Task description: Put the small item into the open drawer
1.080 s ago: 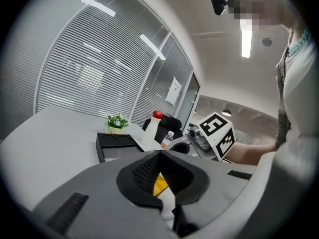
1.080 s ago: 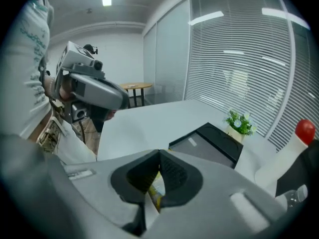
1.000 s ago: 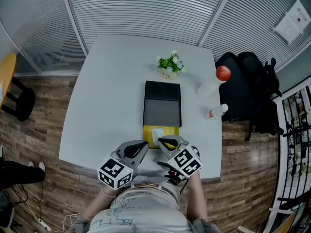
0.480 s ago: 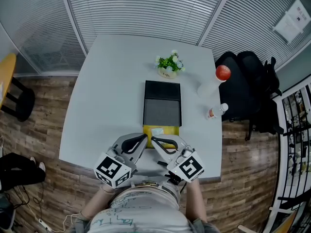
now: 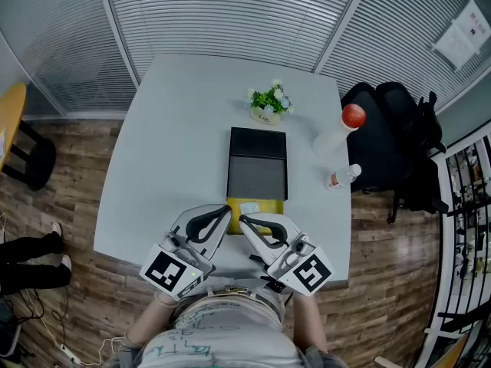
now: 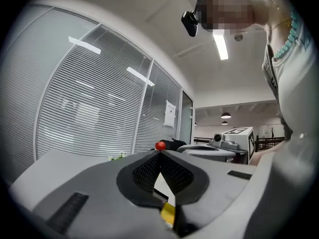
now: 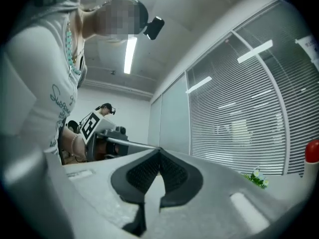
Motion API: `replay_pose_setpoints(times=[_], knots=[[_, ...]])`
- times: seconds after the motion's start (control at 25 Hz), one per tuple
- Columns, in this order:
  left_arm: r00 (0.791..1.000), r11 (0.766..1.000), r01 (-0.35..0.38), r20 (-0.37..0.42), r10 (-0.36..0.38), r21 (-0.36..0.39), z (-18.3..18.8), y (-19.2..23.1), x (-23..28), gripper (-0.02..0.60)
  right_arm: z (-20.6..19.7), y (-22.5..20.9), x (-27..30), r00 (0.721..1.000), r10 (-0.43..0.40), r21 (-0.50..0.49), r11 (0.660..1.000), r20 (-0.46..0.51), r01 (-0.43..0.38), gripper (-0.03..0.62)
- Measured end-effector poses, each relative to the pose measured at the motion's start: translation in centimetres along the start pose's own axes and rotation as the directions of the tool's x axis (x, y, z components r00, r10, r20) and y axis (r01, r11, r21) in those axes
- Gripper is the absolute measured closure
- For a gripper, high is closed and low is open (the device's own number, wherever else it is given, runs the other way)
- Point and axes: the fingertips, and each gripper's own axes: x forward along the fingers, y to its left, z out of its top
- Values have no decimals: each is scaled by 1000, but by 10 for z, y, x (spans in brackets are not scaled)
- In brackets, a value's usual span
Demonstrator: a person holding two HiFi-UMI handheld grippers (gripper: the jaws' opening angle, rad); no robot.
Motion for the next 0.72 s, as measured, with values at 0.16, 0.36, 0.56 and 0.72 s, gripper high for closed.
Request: replay_pose_setpoints(times=[0.16, 0.36, 0.56, 0.72], knots=[[1000, 999, 9, 17, -10, 35, 8, -6, -2, 584, 12, 1, 0, 999, 2, -3, 1000, 36, -2, 591], [1000, 1000, 2, -8, -2, 24, 2, -5, -3, 584, 3, 4, 3, 1000, 14, -10, 1000, -13, -14, 592], [1000, 1000, -4, -20, 5, 18, -3, -2, -3, 584, -7, 10, 6, 998, 29, -22, 999, -55, -30, 592], [999, 1000, -11, -30, 11, 9, -5, -1, -3, 584, -8, 10, 6, 998, 34, -21, 999, -58, -36, 592]])
